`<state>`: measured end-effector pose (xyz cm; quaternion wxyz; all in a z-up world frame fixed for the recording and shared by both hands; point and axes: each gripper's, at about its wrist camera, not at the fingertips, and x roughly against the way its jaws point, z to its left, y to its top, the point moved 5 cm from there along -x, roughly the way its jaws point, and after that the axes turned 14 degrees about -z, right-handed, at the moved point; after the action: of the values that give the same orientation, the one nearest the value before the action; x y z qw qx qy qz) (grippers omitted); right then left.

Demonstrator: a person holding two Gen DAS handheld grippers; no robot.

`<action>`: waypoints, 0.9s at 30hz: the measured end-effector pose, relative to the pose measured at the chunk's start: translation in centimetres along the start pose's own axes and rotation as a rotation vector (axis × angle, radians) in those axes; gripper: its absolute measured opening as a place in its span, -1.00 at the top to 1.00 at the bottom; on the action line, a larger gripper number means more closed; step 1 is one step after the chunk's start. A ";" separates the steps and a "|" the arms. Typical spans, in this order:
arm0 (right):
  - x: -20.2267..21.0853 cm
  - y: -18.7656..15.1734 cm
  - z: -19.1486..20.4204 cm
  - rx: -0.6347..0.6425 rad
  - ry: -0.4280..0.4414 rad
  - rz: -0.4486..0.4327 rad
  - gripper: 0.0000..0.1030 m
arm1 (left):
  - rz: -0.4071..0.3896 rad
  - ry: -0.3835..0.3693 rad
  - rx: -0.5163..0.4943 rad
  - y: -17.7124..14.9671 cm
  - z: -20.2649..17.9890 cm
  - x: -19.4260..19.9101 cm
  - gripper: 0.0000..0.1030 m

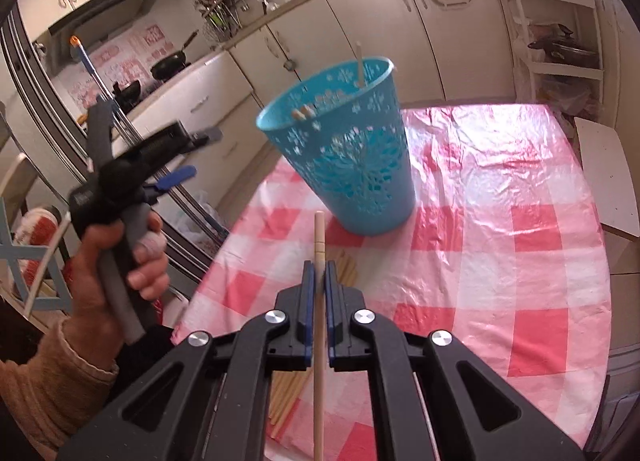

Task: Organize utensils
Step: 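Lift the chopstick with the right gripper and drop it into the basket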

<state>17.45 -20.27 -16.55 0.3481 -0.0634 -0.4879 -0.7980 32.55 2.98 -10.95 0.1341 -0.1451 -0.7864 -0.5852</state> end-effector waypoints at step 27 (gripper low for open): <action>-6.4 18.1 1.2 0.053 -0.284 -0.614 0.89 | -0.052 0.011 -0.081 0.5 -0.7 1.1 -0.61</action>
<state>33.09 -21.17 -5.46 0.0215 -0.0150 -0.5485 -0.8358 31.74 2.47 -9.90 0.1174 -0.1269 -0.7647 -0.6207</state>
